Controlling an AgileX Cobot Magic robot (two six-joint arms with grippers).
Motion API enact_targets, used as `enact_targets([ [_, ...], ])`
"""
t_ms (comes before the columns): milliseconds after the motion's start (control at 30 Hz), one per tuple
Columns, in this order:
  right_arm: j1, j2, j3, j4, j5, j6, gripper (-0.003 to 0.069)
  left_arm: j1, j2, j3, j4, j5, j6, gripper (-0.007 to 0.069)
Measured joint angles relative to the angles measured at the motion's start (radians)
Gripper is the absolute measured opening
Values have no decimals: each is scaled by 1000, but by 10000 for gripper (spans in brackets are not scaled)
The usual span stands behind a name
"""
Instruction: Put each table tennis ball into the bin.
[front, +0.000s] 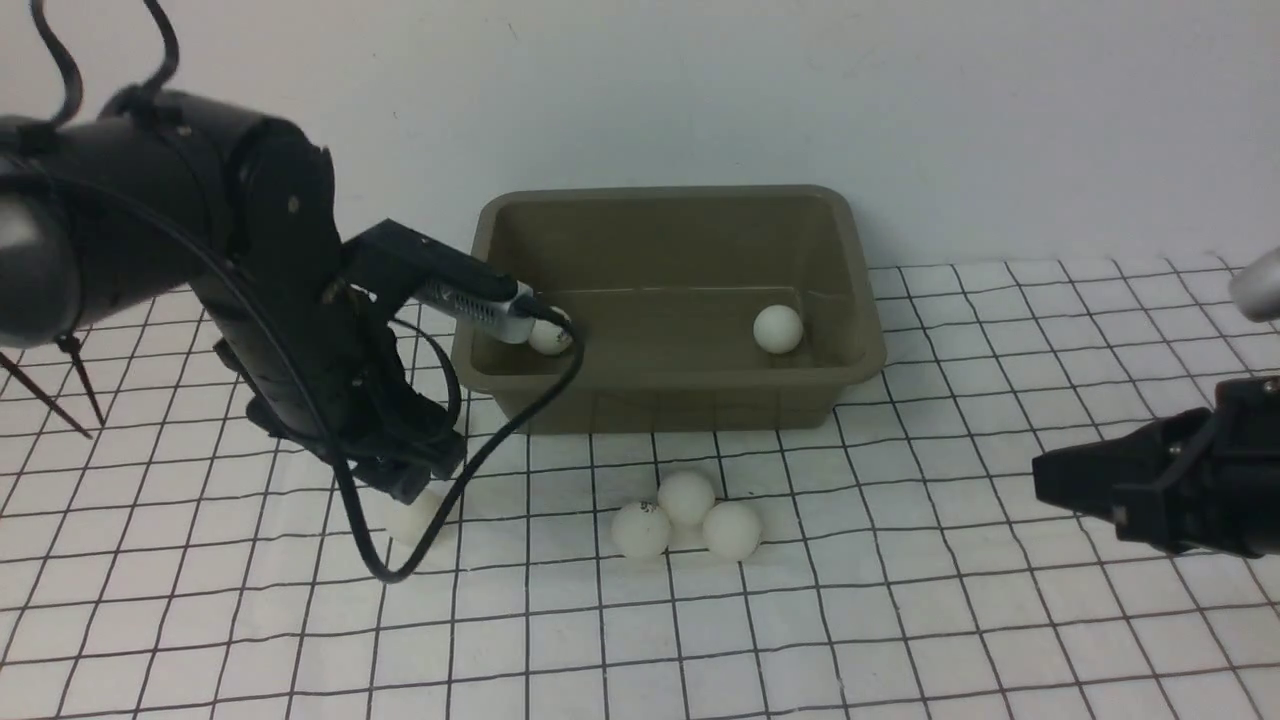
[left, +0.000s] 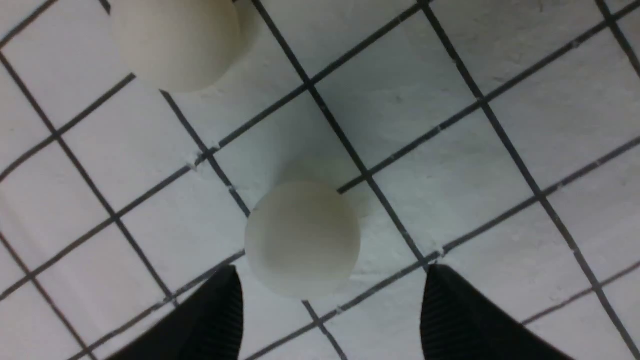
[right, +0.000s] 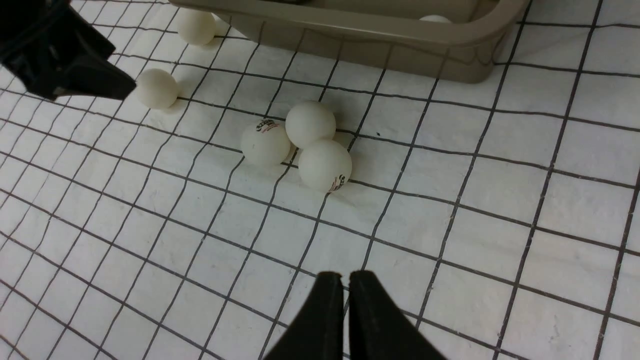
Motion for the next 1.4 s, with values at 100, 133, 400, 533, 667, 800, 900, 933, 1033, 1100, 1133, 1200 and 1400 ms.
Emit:
enact_targets([
  [100,0,0,0,0,8,0,8,0,28,0,6,-24,0,426],
  [133,0,0,0,0,10,0,8,0,36,0,9,-37,0,426],
  [400,0,0,0,0,11,0,8,0,82,0,39,-86,0,426],
  [533,0,0,0,0,11,0,9,13,98,0,40,-104,-1,426],
  [667,0,0,0,0,11,0,9,35,113,0,40,-105,-1,426],
  [800,0,0,0,0,11,0,9,46,132,0,39,-105,-1,426],
  [900,0,0,0,0,11,0,9,48,144,0,38,-105,-2,426],
  [933,0,0,0,0,11,0,9,50,146,0,38,-105,-2,426],
  [1033,0,0,0,0,11,0,9,50,151,0,36,-101,-2,402],
  [1100,0,0,0,0,10,0,9,50,151,-1,36,-89,-2,368],
  [1133,0,0,0,0,10,0,9,50,151,-3,38,-78,-2,358],
  [1200,0,0,0,0,5,0,9,50,146,-8,38,-42,-2,346],
  [1400,0,0,0,0,-1,0,9,50,104,-9,58,14,-2,346],
])
